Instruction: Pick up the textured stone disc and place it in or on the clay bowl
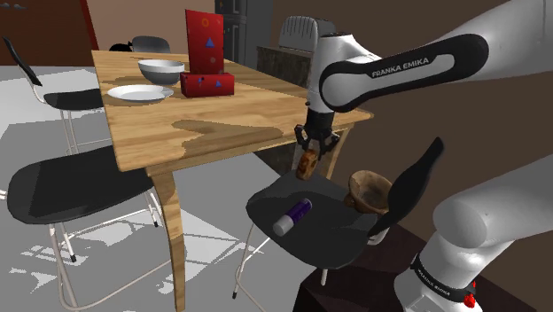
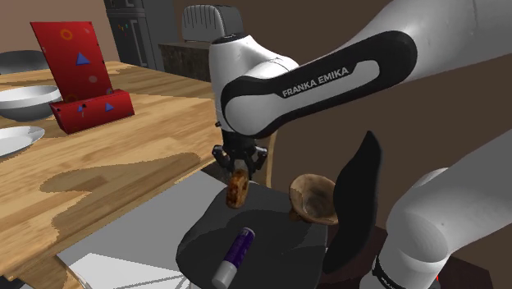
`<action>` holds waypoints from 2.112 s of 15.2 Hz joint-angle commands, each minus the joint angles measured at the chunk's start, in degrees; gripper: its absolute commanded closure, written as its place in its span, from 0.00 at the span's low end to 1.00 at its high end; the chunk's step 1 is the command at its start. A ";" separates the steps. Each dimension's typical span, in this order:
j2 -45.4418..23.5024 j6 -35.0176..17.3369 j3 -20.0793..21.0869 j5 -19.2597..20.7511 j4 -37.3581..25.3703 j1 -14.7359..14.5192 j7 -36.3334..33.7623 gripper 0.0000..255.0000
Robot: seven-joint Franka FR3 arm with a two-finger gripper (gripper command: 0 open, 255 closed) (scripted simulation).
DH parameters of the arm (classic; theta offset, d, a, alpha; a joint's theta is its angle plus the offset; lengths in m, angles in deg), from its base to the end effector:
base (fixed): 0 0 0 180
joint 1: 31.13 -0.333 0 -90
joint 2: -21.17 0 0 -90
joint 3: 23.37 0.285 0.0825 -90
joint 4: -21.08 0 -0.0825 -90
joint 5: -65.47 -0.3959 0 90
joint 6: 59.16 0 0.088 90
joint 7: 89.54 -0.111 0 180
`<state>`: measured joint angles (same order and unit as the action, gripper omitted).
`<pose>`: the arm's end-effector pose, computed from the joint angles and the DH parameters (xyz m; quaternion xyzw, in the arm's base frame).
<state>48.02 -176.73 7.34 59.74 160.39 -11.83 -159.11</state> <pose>0.4369 0.0925 0.4176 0.8489 -0.5233 0.0591 0.0442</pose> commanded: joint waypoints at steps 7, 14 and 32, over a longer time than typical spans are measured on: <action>1.59 6.36 -1.38 0.05 -4.85 -0.01 0.97 1.00; 2.19 11.79 -2.35 0.34 -9.72 0.19 1.58 1.00; 34.45 25.85 -24.09 6.69 8.46 -0.48 21.65 1.00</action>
<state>80.94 -152.08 -15.03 65.04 168.25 -12.77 -139.00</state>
